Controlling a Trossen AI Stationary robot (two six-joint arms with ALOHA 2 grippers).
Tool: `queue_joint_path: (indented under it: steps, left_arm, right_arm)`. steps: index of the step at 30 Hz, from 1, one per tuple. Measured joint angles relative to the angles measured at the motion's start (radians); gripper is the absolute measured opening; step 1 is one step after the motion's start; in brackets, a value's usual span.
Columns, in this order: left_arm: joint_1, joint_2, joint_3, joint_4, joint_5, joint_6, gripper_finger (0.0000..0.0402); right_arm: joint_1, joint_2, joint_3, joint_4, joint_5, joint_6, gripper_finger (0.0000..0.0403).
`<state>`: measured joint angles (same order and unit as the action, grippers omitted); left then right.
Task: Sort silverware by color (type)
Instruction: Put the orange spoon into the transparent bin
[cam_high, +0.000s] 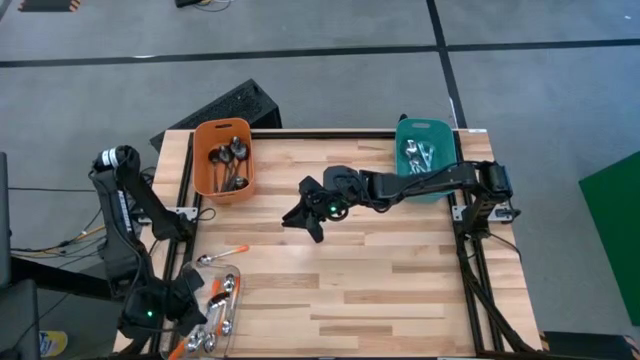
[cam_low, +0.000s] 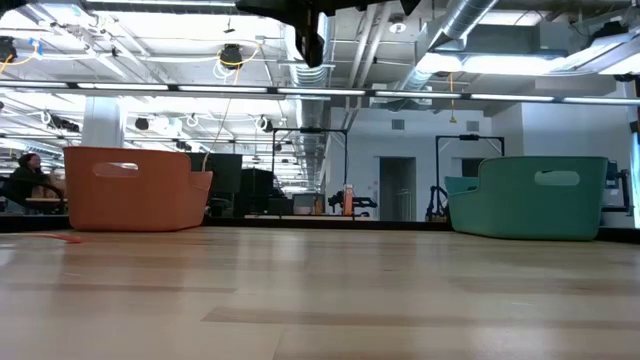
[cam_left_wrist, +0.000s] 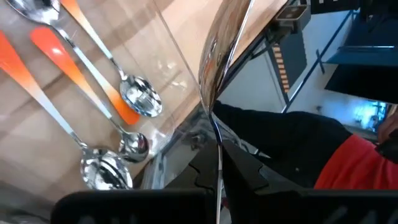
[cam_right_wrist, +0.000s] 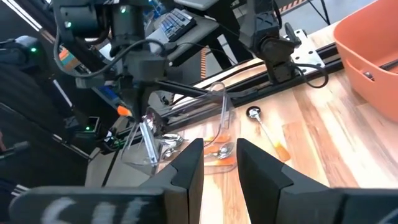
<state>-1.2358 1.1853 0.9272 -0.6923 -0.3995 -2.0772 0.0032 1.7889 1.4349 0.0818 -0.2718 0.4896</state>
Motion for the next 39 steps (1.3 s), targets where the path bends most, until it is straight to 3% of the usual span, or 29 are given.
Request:
queue_joint_path:
  steps: [10, 16, 19, 24, 31, 39]
  left_arm:
    - [0.0, -0.034, 0.0, -0.08, 0.181, 0.012, 0.0]
    - [0.057, -0.034, 0.0, -0.143, 0.126, 0.006, 0.0005]
    - [0.108, -0.034, 0.0, -0.202, 0.117, -0.001, 0.0026]
    - [0.15, -0.034, 0.0, -0.323, 0.224, -0.002, 0.0085]
    - [0.187, -0.043, 0.0, -0.323, 0.316, 0.049, 0.0163]
    - [0.339, -0.201, 0.015, -0.239, 0.299, 0.159, 0.0178]
  right_arm:
    - [0.031, 0.0, 0.0, -0.039, -0.015, 0.0, 0.0119]
    - [0.043, 0.0, 0.0, -0.088, -0.017, 0.0, 0.0119]
    - [0.043, 0.0, 0.0, -0.085, -0.005, 0.004, 0.0119]
    - [0.042, 0.0, 0.0, -0.082, 0.039, 0.044, 0.0119]
    - [0.034, 0.0, 0.0, -0.082, 0.039, 0.037, 0.0119]
    - [-0.011, 0.0, 0.0, -0.082, 0.039, 0.018, 0.0119]
